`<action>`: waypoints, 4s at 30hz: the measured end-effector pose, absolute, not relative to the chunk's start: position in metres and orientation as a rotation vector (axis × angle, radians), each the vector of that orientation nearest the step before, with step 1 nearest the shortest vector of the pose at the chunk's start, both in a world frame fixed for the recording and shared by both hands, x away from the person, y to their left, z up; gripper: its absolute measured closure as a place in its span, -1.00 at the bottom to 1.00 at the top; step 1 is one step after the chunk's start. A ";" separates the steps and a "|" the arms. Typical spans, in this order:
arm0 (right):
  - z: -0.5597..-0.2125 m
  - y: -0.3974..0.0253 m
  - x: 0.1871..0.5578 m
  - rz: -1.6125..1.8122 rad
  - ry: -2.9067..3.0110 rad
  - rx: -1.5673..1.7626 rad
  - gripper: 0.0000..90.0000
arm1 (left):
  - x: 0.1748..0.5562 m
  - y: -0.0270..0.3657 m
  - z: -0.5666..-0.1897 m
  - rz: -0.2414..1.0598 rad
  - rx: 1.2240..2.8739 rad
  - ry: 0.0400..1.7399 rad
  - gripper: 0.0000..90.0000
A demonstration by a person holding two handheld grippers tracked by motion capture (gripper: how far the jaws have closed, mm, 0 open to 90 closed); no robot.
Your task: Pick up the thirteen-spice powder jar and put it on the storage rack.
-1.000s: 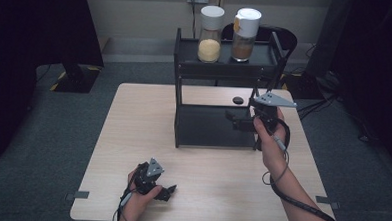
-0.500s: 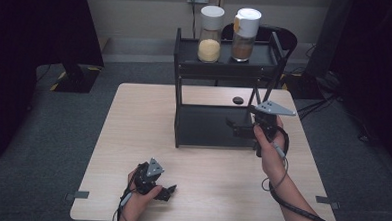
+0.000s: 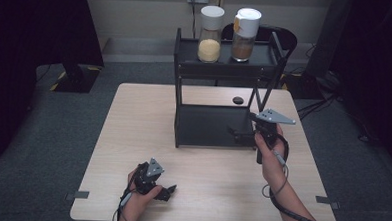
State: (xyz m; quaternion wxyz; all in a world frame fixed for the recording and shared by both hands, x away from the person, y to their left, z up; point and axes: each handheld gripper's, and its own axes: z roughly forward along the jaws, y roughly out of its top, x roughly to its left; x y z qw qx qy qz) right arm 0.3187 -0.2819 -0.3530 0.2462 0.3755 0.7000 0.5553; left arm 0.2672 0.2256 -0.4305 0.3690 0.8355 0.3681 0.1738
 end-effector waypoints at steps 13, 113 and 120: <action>-0.365 -0.287 0.315 1.519 1.922 1.015 -0.97 | 0.267 0.226 -0.431 0.446 2.145 0.945 -1.00; -0.434 -0.366 0.275 1.246 2.061 1.145 -0.97 | 0.267 0.226 -0.430 0.447 2.146 0.944 -1.00; -0.428 -0.378 0.271 1.139 2.143 1.112 -0.97 | 0.267 0.226 -0.430 0.447 2.147 0.944 -1.00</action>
